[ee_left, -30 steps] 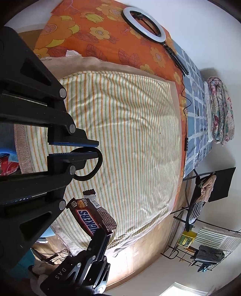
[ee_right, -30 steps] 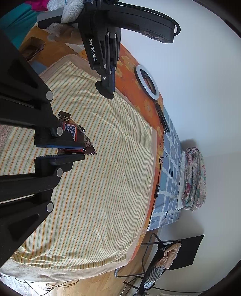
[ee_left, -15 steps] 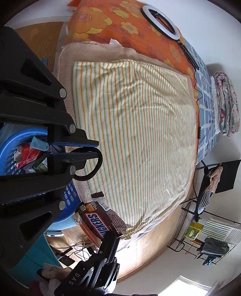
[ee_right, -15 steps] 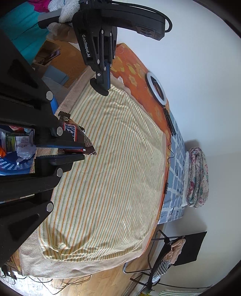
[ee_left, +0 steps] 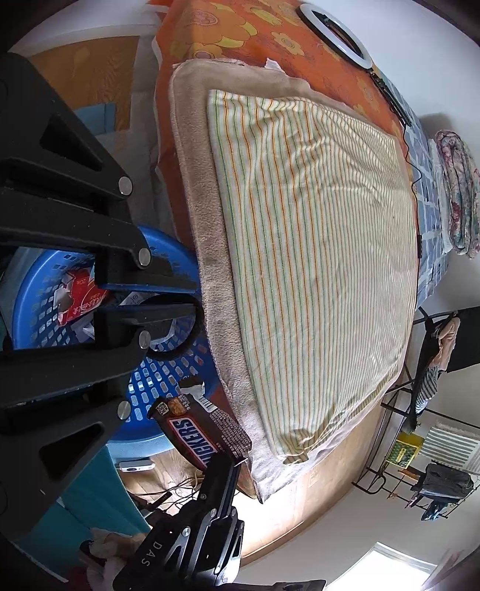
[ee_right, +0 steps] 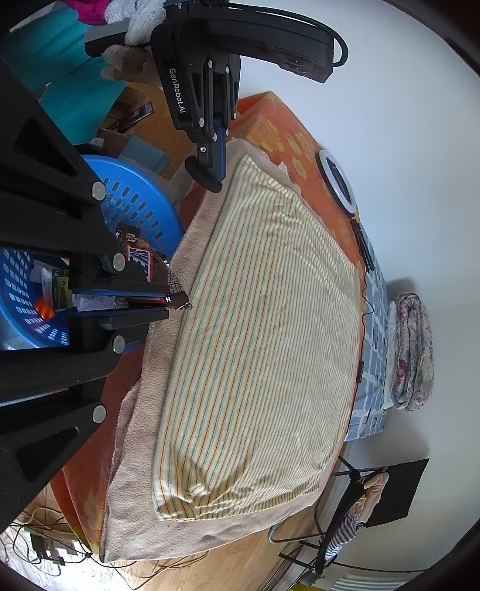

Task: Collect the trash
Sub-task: 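Carry black hair tie in left gripper while right gripper carries wrapper to basket, then open left gripper over basket while right gripper releases wrapper into it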

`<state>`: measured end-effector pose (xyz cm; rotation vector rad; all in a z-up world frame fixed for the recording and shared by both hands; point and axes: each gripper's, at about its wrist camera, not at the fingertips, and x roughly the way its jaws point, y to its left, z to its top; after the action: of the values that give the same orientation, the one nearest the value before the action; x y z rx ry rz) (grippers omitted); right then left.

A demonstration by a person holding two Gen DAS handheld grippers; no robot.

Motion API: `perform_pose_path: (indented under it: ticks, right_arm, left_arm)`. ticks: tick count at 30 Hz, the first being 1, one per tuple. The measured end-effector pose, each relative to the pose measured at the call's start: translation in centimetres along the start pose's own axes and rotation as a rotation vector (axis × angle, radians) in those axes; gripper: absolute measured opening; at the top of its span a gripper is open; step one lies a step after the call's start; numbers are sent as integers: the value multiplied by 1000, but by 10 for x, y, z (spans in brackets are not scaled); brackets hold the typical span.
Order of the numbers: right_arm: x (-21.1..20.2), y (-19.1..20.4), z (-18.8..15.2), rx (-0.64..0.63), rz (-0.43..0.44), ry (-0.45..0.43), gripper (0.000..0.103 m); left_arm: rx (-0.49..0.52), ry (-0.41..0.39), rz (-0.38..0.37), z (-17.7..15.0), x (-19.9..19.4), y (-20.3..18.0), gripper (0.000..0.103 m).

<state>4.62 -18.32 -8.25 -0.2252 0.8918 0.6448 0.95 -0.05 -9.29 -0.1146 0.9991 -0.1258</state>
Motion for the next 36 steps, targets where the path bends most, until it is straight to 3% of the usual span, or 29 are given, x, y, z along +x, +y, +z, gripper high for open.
perform_pose_path:
  ticks: [20, 28, 30, 34, 36]
  right_arm:
    - [28, -2, -37, 48, 3, 85, 4]
    - [36, -1, -42, 53, 13, 110, 15]
    - [37, -1, -42, 54, 15, 113, 16]
    - [38, -1, -42, 63, 15, 119, 25]
    - [39, -2, -42, 69, 12, 122, 28]
  left_arm:
    - [24, 114, -12, -39, 32, -10, 3]
    - [32, 138, -5, -43, 37, -12, 3]
    - [34, 140, -1, -43, 38, -12, 7]
    - [28, 127, 4, -42, 37, -12, 46]
    - [31, 122, 7, -42, 36, -12, 47]
